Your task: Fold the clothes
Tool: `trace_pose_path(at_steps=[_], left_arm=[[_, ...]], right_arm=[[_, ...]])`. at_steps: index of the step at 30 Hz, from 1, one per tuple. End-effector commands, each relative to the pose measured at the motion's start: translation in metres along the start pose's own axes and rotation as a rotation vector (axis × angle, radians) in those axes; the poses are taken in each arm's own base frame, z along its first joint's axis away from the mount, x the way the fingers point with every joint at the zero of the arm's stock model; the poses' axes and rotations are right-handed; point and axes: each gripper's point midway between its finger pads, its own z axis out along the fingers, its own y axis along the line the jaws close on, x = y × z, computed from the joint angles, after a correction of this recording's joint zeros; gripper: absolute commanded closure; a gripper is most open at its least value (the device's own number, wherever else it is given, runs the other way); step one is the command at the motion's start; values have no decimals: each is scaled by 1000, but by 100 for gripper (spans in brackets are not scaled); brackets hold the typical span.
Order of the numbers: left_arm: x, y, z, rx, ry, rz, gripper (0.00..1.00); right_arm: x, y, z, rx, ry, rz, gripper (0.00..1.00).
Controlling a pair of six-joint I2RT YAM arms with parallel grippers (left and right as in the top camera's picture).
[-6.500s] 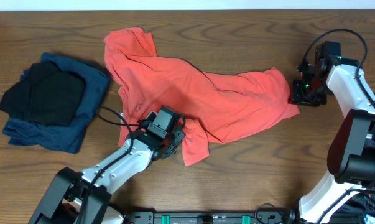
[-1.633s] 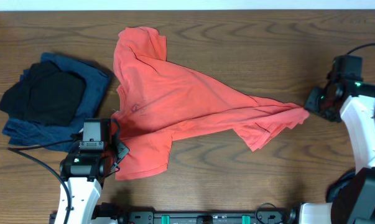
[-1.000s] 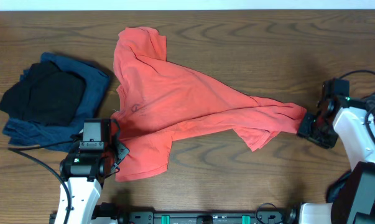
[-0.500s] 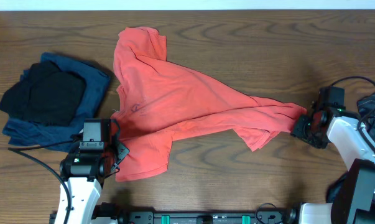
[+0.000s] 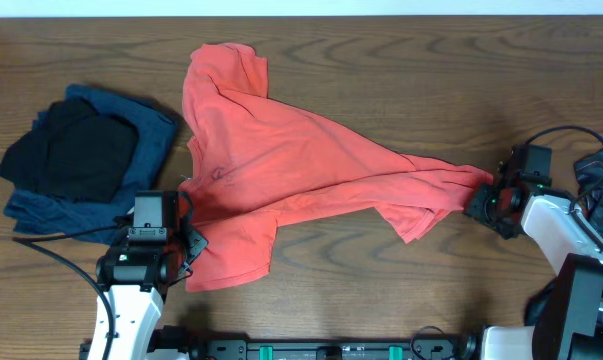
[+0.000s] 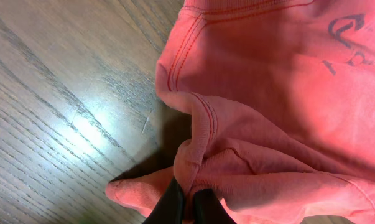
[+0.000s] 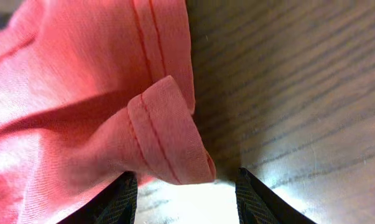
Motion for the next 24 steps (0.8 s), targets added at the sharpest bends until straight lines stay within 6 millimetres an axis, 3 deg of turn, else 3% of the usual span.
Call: trace_pose_path(at_steps=[1, 16, 24], left_arm=[[-4, 4, 0, -23, -18, 13, 94], [-4, 4, 0, -23, -18, 13, 94], [-3, 5, 0, -23, -18, 13, 94]], right_arm=[[-1, 0, 3, -8, -4, 19, 51], [-9, 7, 4, -24, -41, 1, 53], [-2, 9, 19, -16, -8, -13, 57]])
